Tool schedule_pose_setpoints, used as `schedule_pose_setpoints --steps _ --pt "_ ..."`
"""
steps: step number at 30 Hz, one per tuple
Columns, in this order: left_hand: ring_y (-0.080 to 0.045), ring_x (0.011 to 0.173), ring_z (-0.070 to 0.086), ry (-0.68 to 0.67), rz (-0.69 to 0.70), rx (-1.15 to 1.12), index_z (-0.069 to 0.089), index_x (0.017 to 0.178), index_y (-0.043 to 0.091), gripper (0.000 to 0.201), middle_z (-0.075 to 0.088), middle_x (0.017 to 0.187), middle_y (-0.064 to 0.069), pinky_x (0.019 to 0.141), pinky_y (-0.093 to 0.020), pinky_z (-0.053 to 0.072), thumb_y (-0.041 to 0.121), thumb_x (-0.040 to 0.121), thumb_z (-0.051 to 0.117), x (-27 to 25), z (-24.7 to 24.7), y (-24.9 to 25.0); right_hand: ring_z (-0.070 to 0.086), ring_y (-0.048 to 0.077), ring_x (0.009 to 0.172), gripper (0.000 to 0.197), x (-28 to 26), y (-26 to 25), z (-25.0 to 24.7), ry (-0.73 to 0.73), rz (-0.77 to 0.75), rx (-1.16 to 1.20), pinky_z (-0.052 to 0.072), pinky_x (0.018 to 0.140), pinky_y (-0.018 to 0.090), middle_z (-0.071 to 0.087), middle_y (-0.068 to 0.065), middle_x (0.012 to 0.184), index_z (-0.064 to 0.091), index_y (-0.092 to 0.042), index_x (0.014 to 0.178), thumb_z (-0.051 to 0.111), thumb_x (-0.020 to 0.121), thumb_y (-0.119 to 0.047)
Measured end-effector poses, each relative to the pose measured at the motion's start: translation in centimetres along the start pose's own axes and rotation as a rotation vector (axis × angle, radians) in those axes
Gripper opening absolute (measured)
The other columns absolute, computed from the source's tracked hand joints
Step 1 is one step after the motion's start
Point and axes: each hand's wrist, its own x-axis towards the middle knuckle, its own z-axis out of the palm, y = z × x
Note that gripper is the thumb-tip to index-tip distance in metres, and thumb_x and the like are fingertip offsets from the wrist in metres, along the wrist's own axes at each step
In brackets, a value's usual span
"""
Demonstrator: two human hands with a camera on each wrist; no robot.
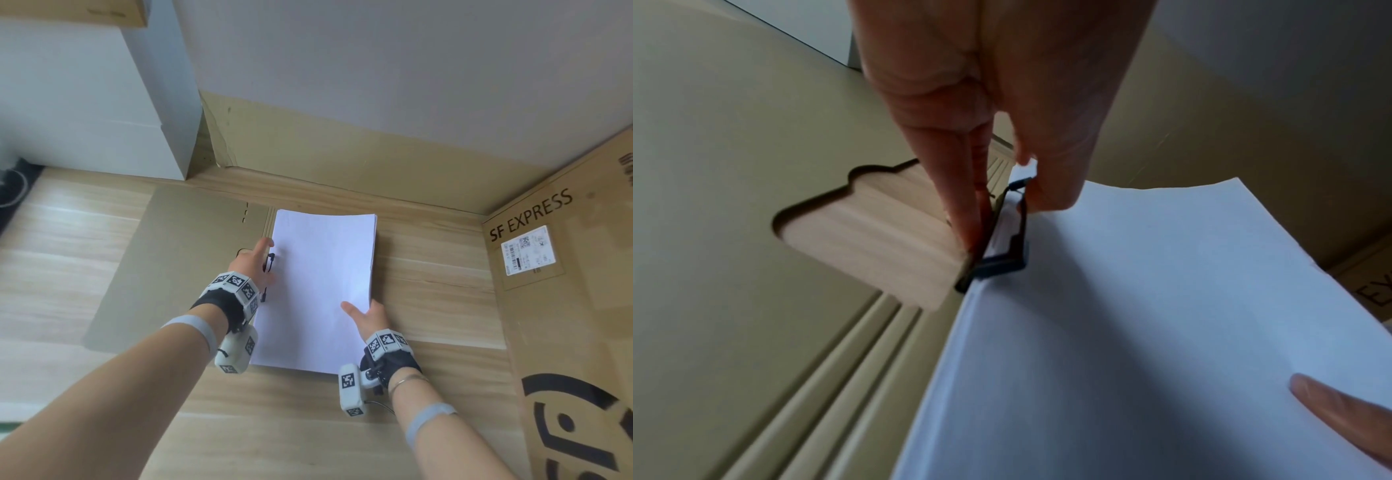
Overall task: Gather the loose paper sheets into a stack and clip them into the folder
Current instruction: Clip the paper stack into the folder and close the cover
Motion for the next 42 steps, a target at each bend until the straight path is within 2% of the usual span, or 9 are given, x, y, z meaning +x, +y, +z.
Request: schedule_pose_setpoints --steps 6,10,17,22,25,31,35,39,42 --pt "-0.027 0.077 0.051 -0.005 -0.027 0.058 0.047 0.126 0.027 0.048 0.048 0.094 -0.008 0.066 -0.025 0.038 0.018 0.08 0.055 0.2 0.4 0.2 0.059 0.028 0.114 0.051 0.0 0.0 0.1 -0.002 0.01 -0.019 0.042 0.094 0.026 0.062 0.015 0.124 0.053 0.003 0.124 0.07 0.082 -0.019" --pt "-0.017 0.058 0.046 0.007 -0.071 0.066 0.046 0.123 0.027 0.046 0.044 0.099 -0.009 0.065 -0.026 0.041 0.019 0.079 0.056 0.1 0.6 0.6 0.061 0.027 0.111 0.045 -0.2 -0.3 0.0 -0.016 0.008 -0.04 0.042 0.088 0.024 0.064 0.015 0.119 0.055 0.002 0.121 0.069 0.083 -0.017" --pt "-0.027 0.082 0.049 0.02 -0.109 0.076 0.044 0.125 0.026 0.05 0.04 0.093 -0.006 0.079 -0.039 0.056 0.019 0.077 0.057 -1.2 1.0 1.2 0.06 0.02 0.086 0.033 -1.1 -0.3 -2.2 -0.039 0.018 0.004 0.047 0.068 0.021 0.064 0.009 0.1 0.053 -0.006 0.118 0.063 0.087 -0.009" --pt "-0.029 0.093 0.061 -0.021 -0.088 0.077 0.042 0.125 0.025 0.05 0.047 0.094 -0.003 0.08 -0.041 0.056 0.019 0.078 0.057 -2.2 1.9 1.7 0.053 0.018 0.09 0.03 -2.2 0.8 -4.6 0.038 0.116 -0.044 0.048 0.092 0.036 0.058 0.006 0.105 0.054 -0.005 0.121 0.052 0.093 -0.016" --pt "-0.03 0.094 0.061 -0.029 -0.097 0.087 0.041 0.124 0.027 0.049 0.056 0.107 -0.005 0.078 -0.038 0.056 0.022 0.079 0.057 -3.1 3.2 1.9 0.055 0.018 0.084 0.026 -2.7 1.0 -5.1 0.045 0.167 -0.01 0.048 0.092 0.037 0.055 -0.005 0.088 0.057 -0.01 0.117 0.05 0.094 -0.02" --pt "-0.037 0.11 0.054 0.03 -0.124 -0.038 0.037 0.137 0.026 0.048 0.048 0.128 -0.016 0.091 -0.039 0.046 0.02 0.09 0.043 -4.1 3.1 1.0 0.059 0.027 0.106 0.027 -3.1 1.1 -5.4 0.049 0.196 -0.062 0.047 0.1 0.046 0.061 0.003 0.103 0.06 -0.016 0.112 0.049 0.091 -0.028" --pt "-0.037 0.119 0.041 0.198 -0.256 0.043 0.033 0.137 0.036 0.049 0.041 0.133 -0.015 0.102 -0.043 0.035 0.027 0.089 0.036 -4.4 0.5 -3.8 0.057 0.024 0.09 0.031 -3.7 0.4 -5.2 0.086 0.177 -0.096 0.051 0.092 0.037 0.06 0.004 0.096 0.06 -0.017 0.117 0.047 0.091 -0.028" --pt "-0.041 0.12 0.037 0.201 -0.544 0.117 0.034 0.132 0.037 0.041 0.033 0.134 -0.015 0.102 -0.052 0.035 0.038 0.091 0.04 -6.1 -1.5 -9.0 0.053 0.022 0.086 0.029 -4.3 0.2 -5.1 0.116 0.146 -0.144 0.043 0.077 0.026 0.06 0.004 0.098 0.06 -0.016 0.117 0.047 0.092 -0.026" --pt "-0.04 0.124 0.033 0.192 -0.593 0.142 0.031 0.136 0.039 0.044 0.029 0.139 -0.016 0.1 -0.054 0.035 0.04 0.092 0.04 -7.2 -2.1 -10.8 0.051 0.021 0.088 0.03 -4.4 0.0 -5.1 0.118 0.128 -0.143 0.038 0.078 0.024 0.057 0.003 0.101 0.059 -0.015 0.119 0.048 0.092 -0.026"
